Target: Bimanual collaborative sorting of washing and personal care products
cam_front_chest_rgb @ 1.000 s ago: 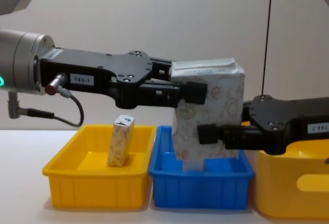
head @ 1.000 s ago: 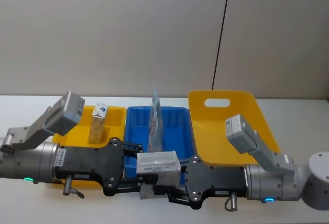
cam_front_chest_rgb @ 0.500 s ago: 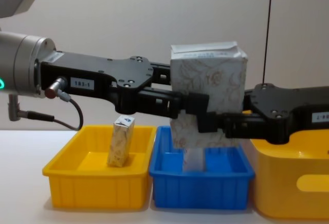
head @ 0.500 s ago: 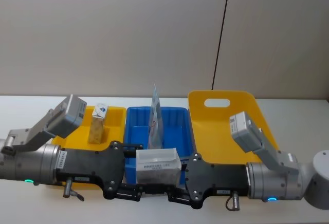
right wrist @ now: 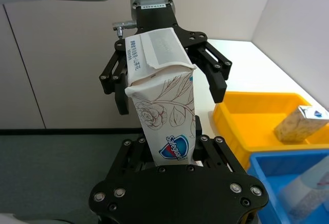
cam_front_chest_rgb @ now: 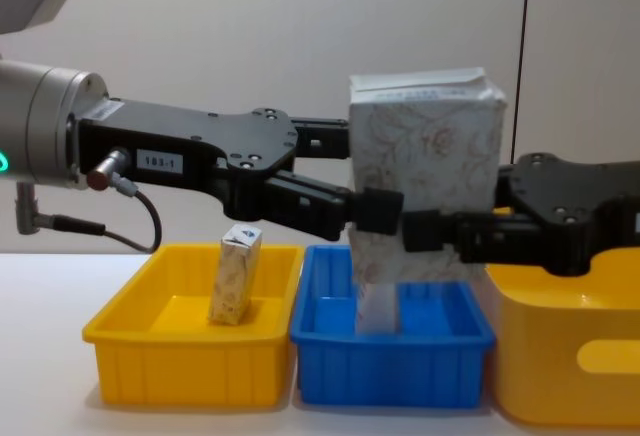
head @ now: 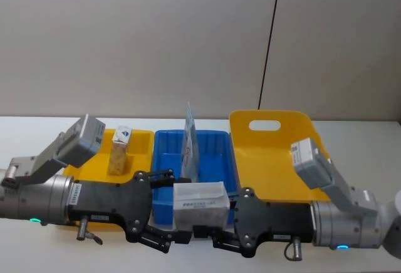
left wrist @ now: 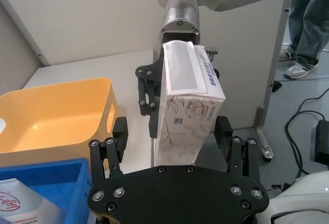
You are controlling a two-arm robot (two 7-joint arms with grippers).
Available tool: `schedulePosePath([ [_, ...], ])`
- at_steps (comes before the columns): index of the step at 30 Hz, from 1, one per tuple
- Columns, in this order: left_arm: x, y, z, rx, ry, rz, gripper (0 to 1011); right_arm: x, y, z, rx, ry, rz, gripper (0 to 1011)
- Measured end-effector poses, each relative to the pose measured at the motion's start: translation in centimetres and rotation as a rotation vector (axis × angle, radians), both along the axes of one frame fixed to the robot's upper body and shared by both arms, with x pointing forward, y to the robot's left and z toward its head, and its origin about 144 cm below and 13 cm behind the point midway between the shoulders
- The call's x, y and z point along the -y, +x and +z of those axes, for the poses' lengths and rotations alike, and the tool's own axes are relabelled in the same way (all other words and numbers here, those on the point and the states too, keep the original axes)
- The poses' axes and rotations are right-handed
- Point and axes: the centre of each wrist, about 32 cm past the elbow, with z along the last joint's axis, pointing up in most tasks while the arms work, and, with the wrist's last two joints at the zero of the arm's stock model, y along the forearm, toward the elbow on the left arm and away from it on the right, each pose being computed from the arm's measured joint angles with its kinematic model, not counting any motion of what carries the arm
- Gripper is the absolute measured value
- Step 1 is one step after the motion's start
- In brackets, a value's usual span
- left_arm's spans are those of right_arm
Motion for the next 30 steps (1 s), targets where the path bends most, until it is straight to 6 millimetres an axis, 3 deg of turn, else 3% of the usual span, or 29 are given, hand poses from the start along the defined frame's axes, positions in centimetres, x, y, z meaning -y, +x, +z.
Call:
schedulePosePath([
  [15,0.0,0.0,0.0,0.000,-0.001,0.001,1001,2.2,-2.2,0.2,0.021,0.006,-0.131,361],
  [30,0.0,0.0,0.0,0.000,-0.002,0.002,1001,5.2,-5.6,-0.2,0.035,0.022,-0.354,360],
])
